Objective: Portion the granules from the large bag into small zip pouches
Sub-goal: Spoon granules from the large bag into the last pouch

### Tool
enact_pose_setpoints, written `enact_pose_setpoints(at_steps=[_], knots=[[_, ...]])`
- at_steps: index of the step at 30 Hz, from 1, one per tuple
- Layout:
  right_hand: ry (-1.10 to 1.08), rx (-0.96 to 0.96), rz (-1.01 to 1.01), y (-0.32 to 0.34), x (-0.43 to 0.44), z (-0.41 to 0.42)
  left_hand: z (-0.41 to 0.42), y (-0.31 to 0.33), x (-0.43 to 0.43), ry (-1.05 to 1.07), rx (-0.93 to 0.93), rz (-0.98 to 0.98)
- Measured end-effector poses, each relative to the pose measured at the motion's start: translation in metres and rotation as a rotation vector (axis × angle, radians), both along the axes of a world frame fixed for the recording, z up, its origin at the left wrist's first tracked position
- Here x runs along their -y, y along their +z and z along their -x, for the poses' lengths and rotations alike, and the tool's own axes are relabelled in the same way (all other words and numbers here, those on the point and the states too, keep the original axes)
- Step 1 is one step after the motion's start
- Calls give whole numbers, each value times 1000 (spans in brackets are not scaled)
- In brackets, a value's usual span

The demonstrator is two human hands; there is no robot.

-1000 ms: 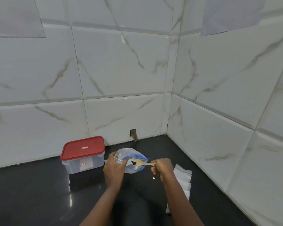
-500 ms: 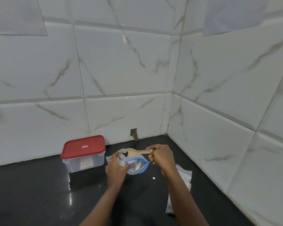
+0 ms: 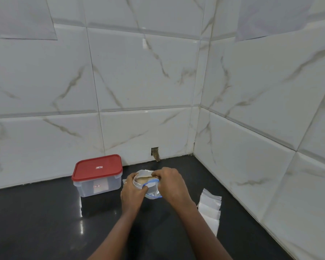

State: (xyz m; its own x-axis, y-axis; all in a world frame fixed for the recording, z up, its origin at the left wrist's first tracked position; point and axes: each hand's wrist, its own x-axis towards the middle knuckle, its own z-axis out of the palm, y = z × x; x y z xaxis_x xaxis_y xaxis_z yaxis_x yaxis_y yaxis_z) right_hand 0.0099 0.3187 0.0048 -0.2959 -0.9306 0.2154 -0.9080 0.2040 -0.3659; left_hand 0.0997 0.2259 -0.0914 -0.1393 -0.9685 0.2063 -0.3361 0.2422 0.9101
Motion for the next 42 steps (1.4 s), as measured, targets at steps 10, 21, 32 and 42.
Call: enact_pose_setpoints(at_steps=[10,21,32,42], knots=[[-267,276,-21,-25,5,9,-19,14,5,99,-81,-34],[-194,484,-193,-80,66,-27,-38,1,4,141,-95,-44],[-497,1191,94,-82,84,-47,-39,3,10,140,-81,-11],[-454,1619,167,-73,93,-53,-42,-1,16,163,-92,-30]])
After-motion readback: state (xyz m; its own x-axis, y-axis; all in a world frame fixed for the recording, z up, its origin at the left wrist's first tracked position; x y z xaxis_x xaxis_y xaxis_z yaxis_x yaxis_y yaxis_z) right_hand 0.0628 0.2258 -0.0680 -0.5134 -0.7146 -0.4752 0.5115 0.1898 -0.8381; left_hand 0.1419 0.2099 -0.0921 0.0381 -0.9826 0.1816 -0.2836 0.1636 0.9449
